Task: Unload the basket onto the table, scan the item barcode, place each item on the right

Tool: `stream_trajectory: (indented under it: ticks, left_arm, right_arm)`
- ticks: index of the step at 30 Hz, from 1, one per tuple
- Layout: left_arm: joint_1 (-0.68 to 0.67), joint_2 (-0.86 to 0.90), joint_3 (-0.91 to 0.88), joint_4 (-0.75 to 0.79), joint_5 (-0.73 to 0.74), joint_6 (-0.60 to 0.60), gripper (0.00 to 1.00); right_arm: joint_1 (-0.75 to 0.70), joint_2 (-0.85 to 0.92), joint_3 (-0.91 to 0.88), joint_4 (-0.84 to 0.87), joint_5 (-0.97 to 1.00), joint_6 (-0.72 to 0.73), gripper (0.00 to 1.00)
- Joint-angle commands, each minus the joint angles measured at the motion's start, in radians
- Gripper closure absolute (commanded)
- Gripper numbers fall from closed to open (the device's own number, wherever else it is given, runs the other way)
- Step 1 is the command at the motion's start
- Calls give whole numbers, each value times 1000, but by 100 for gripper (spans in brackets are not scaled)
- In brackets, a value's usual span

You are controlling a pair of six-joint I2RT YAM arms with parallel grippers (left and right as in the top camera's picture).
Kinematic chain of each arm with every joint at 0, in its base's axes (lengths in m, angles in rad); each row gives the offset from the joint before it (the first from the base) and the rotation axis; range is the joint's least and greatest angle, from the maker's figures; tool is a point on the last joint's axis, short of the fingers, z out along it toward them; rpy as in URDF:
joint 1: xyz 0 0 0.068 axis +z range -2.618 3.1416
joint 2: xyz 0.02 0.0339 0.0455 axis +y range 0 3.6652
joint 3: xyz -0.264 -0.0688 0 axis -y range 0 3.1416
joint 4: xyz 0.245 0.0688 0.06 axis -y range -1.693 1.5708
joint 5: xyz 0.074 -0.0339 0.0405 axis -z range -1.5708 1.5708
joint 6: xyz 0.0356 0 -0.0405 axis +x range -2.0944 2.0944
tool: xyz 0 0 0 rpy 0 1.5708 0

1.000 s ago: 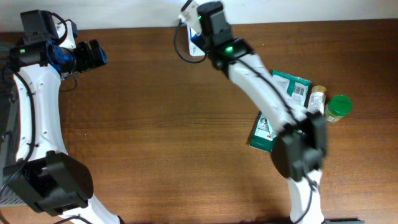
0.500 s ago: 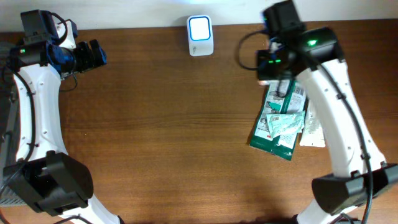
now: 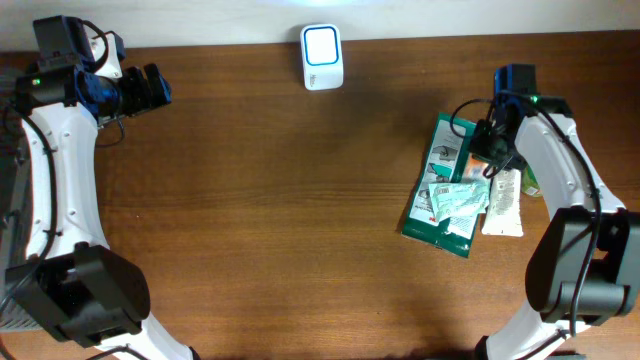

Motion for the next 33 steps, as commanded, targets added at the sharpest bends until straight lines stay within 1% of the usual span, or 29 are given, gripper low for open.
stream_trajectory:
  ticks: [1, 3, 6, 7, 9, 11, 14, 16, 17, 18, 20, 21, 22, 23, 26, 33]
  left_arm:
    - [1, 8, -3, 1, 4, -6, 1]
    - [1, 8, -3, 1, 4, -6, 1]
    - [1, 8, -3, 1, 4, -6, 1]
    - [1, 8, -3, 1, 4, -6, 1]
    - [1, 8, -3, 1, 4, -6, 1]
    - [1, 8, -3, 1, 4, -6, 1]
    - [1, 8, -3, 1, 4, -6, 1]
    - [1, 8, -3, 1, 4, -6, 1]
    - [1, 8, -3, 1, 4, -6, 1]
    - [1, 8, -3, 1, 4, -6, 1]
    - [1, 8, -3, 1, 4, -6, 1]
    - [1, 8, -3, 1, 4, -6, 1]
    - [1, 8, -3, 1, 4, -6, 1]
    - [1, 8, -3, 1, 4, -6, 1]
    - [1, 8, -3, 1, 4, -6, 1]
    - [1, 8, -3, 1, 4, -6, 1]
  right_arm:
    - [-15, -5, -17, 4, -4, -5, 57]
    - [-18, -20, 26, -46, -26, -9, 56]
    - [-17, -71, 126, -140, -83, -64, 53]
    - [-17, -101, 178, -191, -104, -74, 51]
    - [-17, -170, 274, -291, -140, -113, 45]
    - [-17, -246, 352, -388, -143, -115, 41]
    - [-17, -365, 408, -481, -143, -114, 39]
    - [-18, -455, 416, -522, -143, -114, 34]
    - [-18, -497, 416, -538, -143, -114, 30]
    - [-18, -549, 416, -558, -143, -114, 23]
    - [-18, -628, 416, -587, -143, -114, 14]
    - [-18, -680, 416, -612, -143, -114, 8]
    - [-18, -714, 416, -627, -143, -114, 4]
    - [-18, -750, 416, -646, -143, -114, 1]
    - [-18, -854, 416, -690, -143, -114, 2]
    - [-18, -973, 416, -696, -142, -114, 2]
